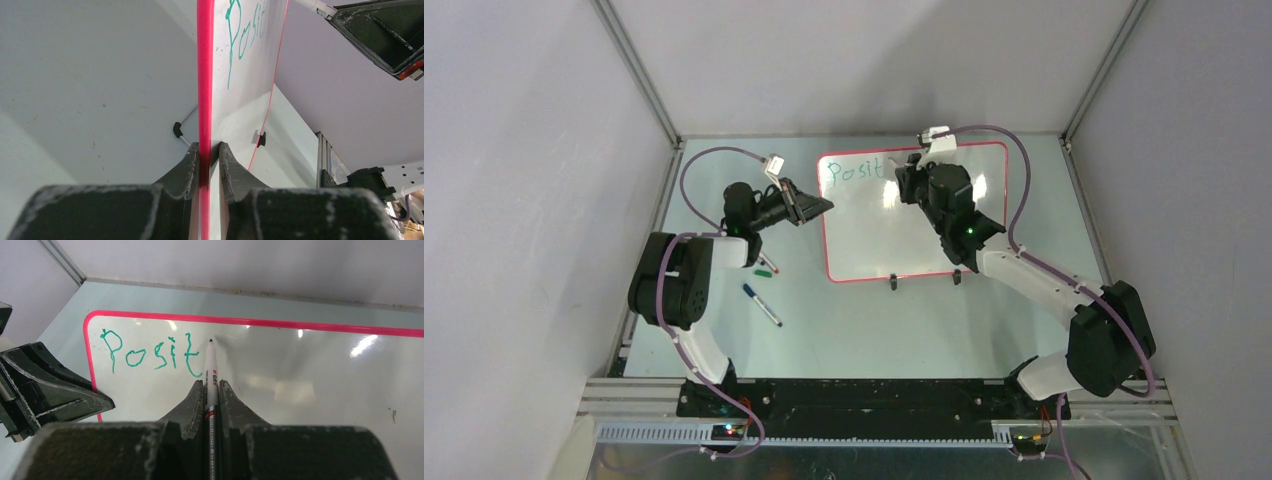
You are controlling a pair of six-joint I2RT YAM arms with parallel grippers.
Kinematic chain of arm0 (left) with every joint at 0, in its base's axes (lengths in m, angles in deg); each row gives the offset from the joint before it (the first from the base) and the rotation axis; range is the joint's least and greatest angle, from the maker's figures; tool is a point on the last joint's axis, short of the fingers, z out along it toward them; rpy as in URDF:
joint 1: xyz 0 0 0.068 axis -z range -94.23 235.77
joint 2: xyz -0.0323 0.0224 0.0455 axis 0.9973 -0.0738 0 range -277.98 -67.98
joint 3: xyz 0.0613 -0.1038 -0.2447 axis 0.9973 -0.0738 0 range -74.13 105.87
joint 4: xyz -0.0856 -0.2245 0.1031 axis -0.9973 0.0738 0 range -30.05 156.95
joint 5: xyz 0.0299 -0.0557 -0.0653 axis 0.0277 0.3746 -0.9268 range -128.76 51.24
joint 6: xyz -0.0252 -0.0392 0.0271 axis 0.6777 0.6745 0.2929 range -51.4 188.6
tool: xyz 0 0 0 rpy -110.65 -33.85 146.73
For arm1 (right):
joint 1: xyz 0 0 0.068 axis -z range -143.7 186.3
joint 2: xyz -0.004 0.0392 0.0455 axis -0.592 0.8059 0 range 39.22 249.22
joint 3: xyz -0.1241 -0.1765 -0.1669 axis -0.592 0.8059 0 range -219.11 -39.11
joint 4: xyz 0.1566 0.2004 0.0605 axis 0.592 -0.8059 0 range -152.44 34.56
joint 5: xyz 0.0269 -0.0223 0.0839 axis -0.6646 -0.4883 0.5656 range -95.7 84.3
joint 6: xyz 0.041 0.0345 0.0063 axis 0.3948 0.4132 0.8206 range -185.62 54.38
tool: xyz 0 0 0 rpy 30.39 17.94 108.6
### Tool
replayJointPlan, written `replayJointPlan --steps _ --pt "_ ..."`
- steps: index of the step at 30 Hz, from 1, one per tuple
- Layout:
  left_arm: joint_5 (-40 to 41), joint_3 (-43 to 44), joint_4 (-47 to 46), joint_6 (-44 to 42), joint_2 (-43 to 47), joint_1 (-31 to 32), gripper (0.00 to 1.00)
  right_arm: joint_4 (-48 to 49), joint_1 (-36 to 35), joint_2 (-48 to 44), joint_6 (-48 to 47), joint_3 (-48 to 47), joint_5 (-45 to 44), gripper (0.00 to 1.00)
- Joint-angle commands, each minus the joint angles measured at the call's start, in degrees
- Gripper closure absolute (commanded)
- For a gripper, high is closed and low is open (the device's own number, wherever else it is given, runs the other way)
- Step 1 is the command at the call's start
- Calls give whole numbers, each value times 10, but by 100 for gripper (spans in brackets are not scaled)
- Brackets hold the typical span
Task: Write a sentence on the whiteboard
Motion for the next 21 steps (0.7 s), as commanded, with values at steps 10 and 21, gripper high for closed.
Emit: replayJointPlan --steps 10,21 --pt "17 -1 -8 -32 16 7 100 8 0 16 6 -35 3 100" --pt "16 -2 -9 -32 15 8 100 -1 0 22 8 -39 -9 100"
